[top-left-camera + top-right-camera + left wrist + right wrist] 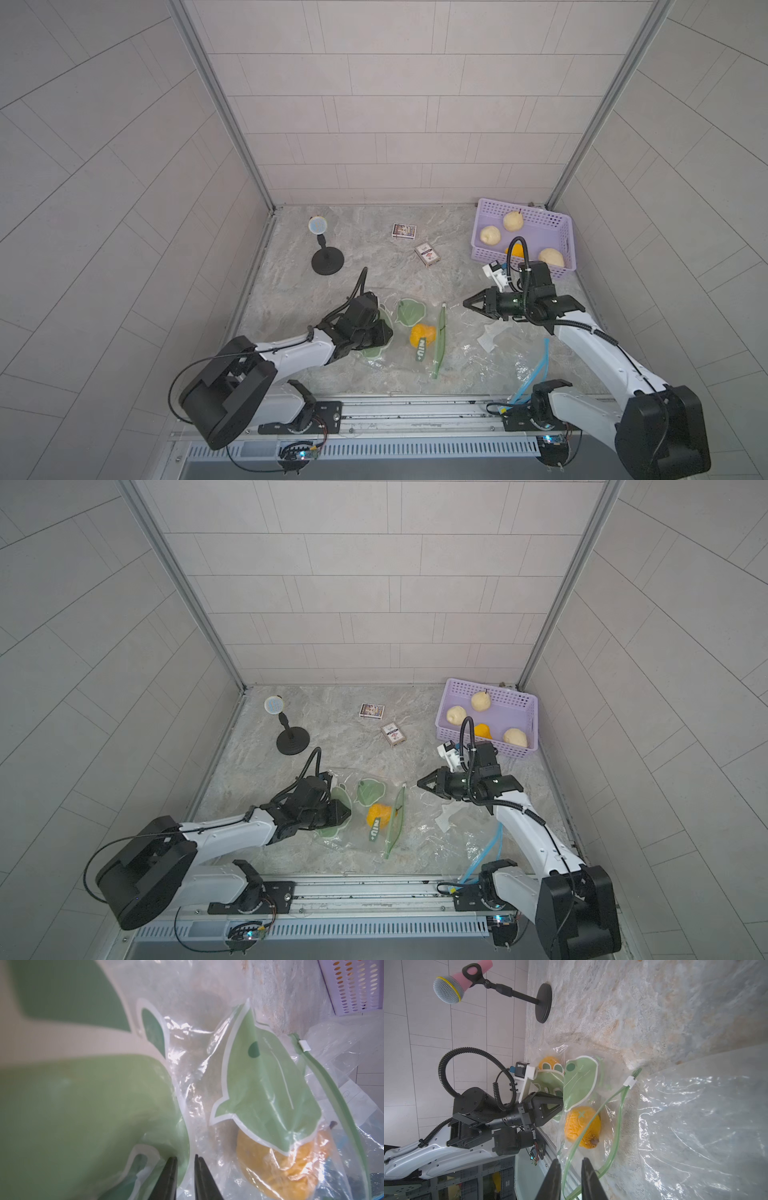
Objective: Open the zip-top bag and take out the pear
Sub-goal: Pick up the pear from the zipper food storage bag.
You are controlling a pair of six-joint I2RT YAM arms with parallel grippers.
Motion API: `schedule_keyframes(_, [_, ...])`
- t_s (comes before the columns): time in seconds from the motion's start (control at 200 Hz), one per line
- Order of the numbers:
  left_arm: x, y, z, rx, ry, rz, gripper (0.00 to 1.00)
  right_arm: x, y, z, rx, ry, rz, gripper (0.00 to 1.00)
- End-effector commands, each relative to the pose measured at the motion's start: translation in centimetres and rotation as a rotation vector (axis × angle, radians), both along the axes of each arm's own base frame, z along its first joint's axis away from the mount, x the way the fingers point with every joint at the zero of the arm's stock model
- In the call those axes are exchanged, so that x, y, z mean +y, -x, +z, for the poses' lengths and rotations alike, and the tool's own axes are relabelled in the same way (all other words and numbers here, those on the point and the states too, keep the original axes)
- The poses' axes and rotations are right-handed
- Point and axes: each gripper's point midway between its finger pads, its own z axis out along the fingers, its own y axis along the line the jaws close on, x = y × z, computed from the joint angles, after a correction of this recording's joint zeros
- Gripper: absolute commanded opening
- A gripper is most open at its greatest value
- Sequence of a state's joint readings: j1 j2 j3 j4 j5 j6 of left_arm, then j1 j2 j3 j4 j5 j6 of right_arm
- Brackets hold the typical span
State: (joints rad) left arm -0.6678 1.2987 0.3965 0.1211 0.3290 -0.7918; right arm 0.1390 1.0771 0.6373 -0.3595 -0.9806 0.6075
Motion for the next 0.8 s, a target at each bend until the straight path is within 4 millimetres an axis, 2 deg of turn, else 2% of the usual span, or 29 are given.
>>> schedule_keyframes(0.0, [-0.3,-0.7,0.8,-0.031,0.010,-0.007,0.21,0.8,2.6,-3.5,0.096,0.013,0.015,0.25])
schedule_keyframes(0.075, [-0.6,-0.7,0.7,-0.025,0.018,-0.016,0.21,2.0,3.6,-5.3,0.100,0.008,0.027,0.29])
schedule_keyframes(0.25, [-0.9,-0.7,0.3,-0.012,0.023,-0.024,0.21,4.3,4.4,-7.4,0.110,0.029,0.039,0.30])
schedule_keyframes(0.385, [-0.9,-0.7,0.4,-0.017,0.026,-0.026,0.21,5.9,4.2,-7.6,0.099,0.035,0.067,0.32])
schedule_keyframes(0.64, [-0.9,-0.4,0.3,-0.015,0.027,-0.032,0.21,8.7,3.5,-6.7,0.055,0.023,0.112,0.36])
schedule_keyframes(0.711, [-1.0,-0.4,0.2,-0.011,0.030,-0.035,0.21,9.0,3.2,-6.7,0.047,0.027,0.110,0.43])
schedule_keyframes(0.796, [-1.2,-0.4,0.1,-0.007,0.035,-0.041,0.21,9.4,3.0,-7.1,0.049,0.040,0.115,0.57])
